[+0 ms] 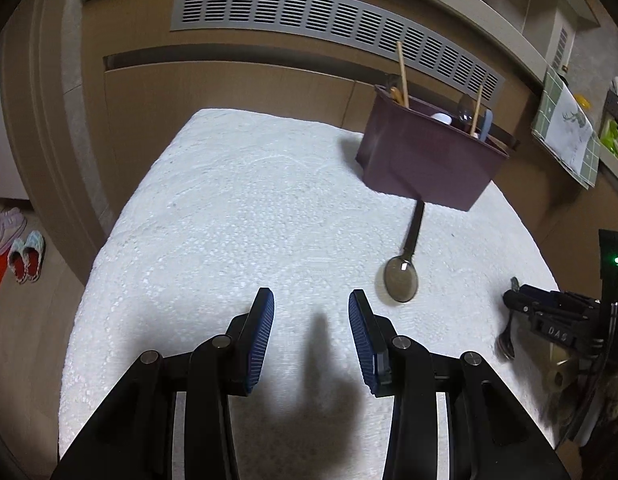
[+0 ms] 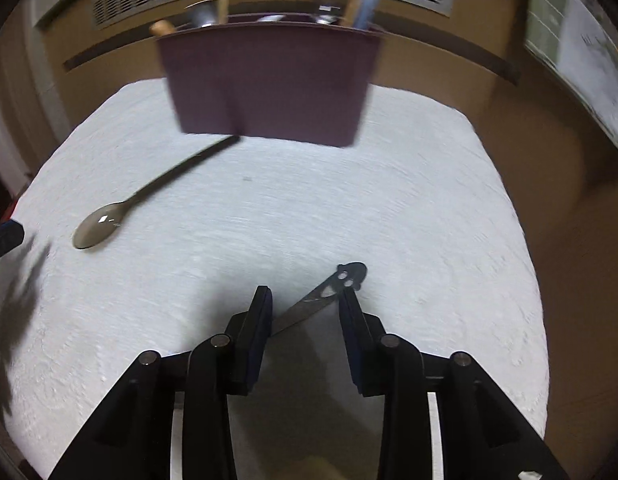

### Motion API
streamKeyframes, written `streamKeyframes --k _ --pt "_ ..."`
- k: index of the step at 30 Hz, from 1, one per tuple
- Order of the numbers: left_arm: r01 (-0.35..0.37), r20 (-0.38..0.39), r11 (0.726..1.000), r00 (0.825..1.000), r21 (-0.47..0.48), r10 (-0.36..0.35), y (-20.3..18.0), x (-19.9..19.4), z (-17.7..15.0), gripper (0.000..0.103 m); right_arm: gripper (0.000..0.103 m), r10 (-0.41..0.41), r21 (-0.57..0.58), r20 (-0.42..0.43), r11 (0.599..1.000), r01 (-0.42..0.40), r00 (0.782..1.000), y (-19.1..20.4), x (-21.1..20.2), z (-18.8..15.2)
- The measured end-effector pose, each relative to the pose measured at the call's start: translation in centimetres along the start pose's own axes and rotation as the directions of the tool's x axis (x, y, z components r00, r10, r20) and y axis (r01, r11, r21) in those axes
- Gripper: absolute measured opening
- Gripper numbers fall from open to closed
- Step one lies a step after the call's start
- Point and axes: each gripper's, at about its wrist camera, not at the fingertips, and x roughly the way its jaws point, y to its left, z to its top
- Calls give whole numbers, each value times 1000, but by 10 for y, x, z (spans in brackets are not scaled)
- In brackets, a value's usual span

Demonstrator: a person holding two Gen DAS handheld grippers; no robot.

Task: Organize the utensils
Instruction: 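Grasp the smiley-face metal spoon handle with the right gripper, then grasp the grey translucent spoon with the left gripper while the right lifts the metal spoon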

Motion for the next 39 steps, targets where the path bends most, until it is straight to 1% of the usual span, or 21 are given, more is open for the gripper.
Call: streamKeyframes --k 4,6,8,10,12,13,16,18,22,24,26,29,30,31,35,37,39 --pt "4 -10 999 1000 37 -4 -15 4 2 40 32 16 60 1 998 -16 1000 -34 -3 -10" --pt "7 -16 999 1000 51 -6 -22 6 3 40 32 39 55 9 998 -40 999 -39 -5 -14" --pt "17 -20 998 1000 64 -16 -28 9 5 40 34 44 35 20 998 -45 999 -35 -8 -17" --pt "58 -15 996 998 70 -57 -32 11 5 40 37 49 41 34 998 -50 998 -34 -11 -21" --pt "118 -7 989 993 84 -118 -35 14 6 40 39 65 75 43 995 -68 997 -33 -11 -22" --pt "137 -7 986 991 98 -137 -37 15 5 40 40 74 96 46 992 -78 996 -34 -12 -22" --pt "164 -29 977 986 134 -162 -44 24 4 41 45 121 120 44 985 -126 992 -38 -12 -21" --pt "155 -39 976 988 150 -150 -48 30 5 43 45 137 113 47 983 -142 989 -39 -13 -22" --pt "116 -74 971 992 208 -103 -61 50 10 44 47 100 36 33 994 -101 994 -29 -15 -22" --pt "111 -103 968 991 224 -90 -67 59 12 44 47 98 30 34 995 -99 995 -28 -15 -22" --pt "102 -121 968 990 228 -76 -71 66 14 44 47 113 40 39 993 -115 993 -31 -16 -21" --pt "92 -120 973 991 214 -68 -74 68 17 44 44 140 58 39 988 -142 989 -37 -18 -21" --pt "88 -119 976 991 201 -65 -73 69 18 44 41 150 57 38 987 -152 988 -39 -19 -20" --pt "86 -117 978 991 189 -64 -72 70 18 44 35 156 51 40 986 -158 987 -40 -19 -19" --pt "84 -111 978 992 193 -63 -73 68 16 43 34 92 36 47 995 -94 995 -48 -19 -8" --pt "85 -100 979 993 184 -67 -70 64 15 33 34 89 19 51 996 -90 995 -49 -22 -6" --pt "88 -86 983 994 161 -75 -66 59 16 33 34 80 -21 64 997 -78 995 -48 -27 -7"
